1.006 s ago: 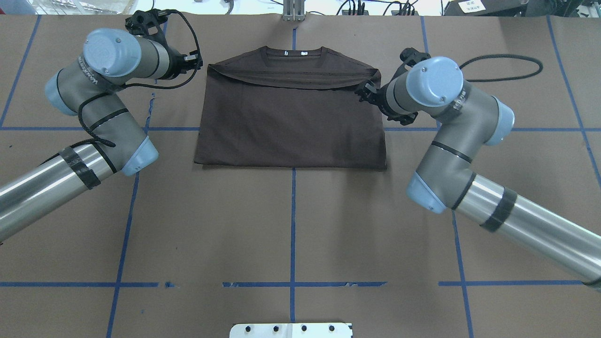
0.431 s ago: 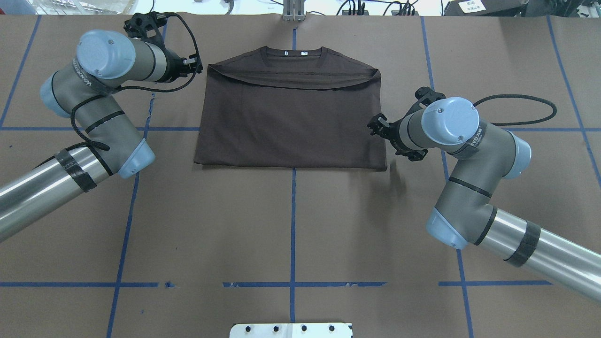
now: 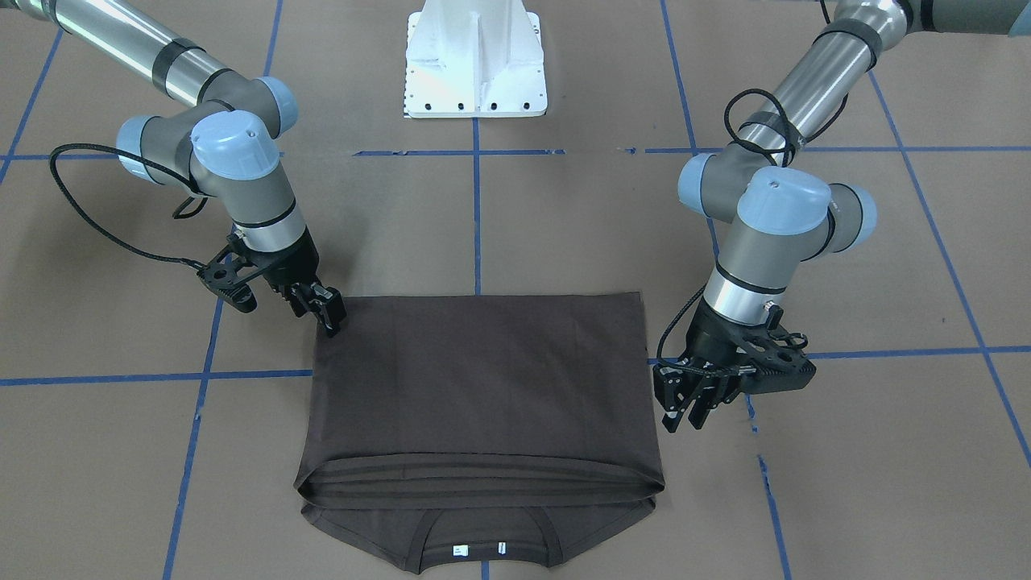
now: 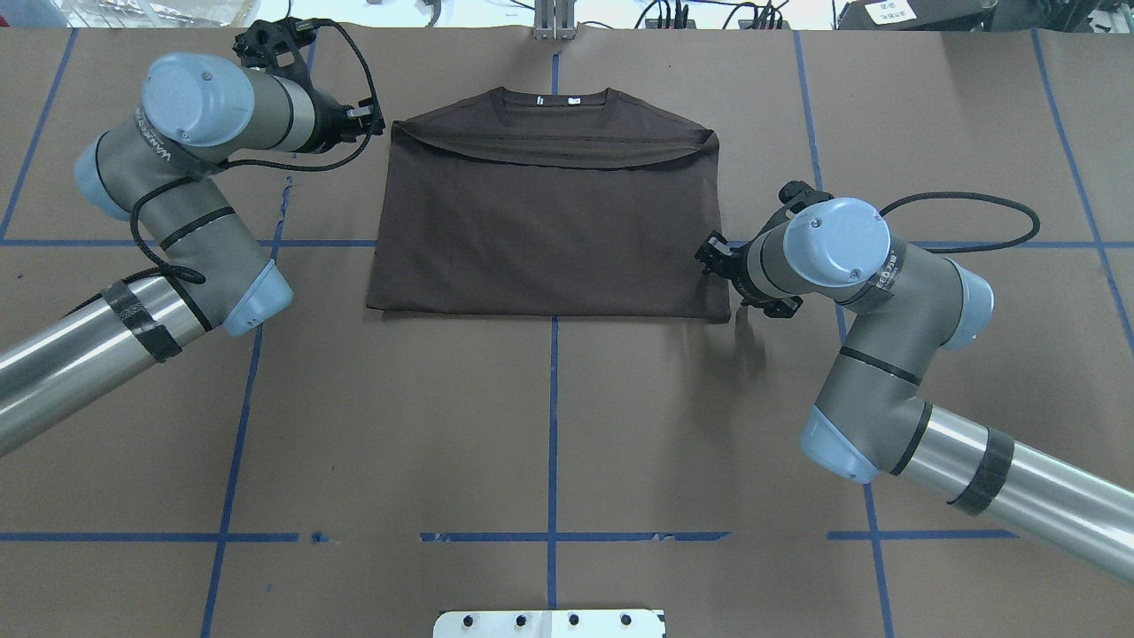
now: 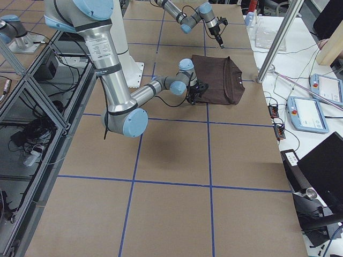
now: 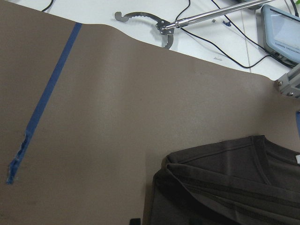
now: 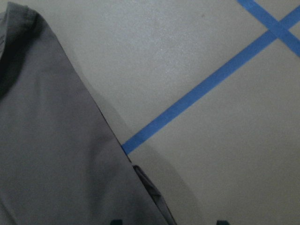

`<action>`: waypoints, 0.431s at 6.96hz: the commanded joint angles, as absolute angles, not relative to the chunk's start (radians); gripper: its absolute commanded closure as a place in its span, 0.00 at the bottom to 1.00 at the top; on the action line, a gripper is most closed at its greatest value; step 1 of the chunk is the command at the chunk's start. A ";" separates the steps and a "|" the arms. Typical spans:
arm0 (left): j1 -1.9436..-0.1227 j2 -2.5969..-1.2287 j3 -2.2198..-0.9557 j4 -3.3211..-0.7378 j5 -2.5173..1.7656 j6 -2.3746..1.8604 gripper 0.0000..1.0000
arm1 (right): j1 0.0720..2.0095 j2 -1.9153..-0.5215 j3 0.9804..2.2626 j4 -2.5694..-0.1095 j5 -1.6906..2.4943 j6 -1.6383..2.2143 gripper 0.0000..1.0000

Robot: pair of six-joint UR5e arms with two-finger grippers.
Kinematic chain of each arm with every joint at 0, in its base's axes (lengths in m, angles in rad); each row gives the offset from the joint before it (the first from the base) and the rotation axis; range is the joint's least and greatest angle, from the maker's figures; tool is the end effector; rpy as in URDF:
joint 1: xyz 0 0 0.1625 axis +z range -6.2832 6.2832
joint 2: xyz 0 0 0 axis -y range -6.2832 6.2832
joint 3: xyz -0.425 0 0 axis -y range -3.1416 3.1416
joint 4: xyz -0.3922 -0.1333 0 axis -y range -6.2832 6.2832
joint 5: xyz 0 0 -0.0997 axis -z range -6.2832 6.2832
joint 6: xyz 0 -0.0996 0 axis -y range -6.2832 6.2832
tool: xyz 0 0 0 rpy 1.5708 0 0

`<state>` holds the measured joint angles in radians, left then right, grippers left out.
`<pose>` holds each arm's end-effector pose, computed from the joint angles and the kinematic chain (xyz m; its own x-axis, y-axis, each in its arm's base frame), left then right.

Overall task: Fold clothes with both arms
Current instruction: 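Release the hem and draw the right gripper back toward the folded edge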

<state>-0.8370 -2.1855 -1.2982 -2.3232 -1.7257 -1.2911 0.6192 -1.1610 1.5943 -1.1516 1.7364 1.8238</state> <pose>0.4132 -0.6343 0.3346 0.4723 -0.1165 -0.8737 0.5322 0.8278 0.1774 -0.4736 -0.4811 0.3772 0.4009 0.5889 0.7018 -0.5905 0.7518 -0.2935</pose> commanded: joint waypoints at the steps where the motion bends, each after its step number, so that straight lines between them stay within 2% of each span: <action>1: -0.838 -2.184 -1.305 -2.321 -1.726 -1.292 0.54 | 0.607 -1.160 1.600 -1.155 1.736 1.824 0.29; 2: -0.838 -2.184 -1.305 -2.321 -1.727 -1.296 0.54 | 0.607 -1.161 1.606 -1.157 1.736 1.825 0.62; 3: -0.838 -2.183 -1.318 -2.319 -1.727 -1.296 0.54 | 0.603 -1.163 1.606 -1.157 1.736 1.825 0.89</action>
<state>-0.8375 -2.1840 -1.3081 -2.3206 -1.7268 -1.2948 0.6069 -1.1612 1.6037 -1.1560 1.7364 1.8250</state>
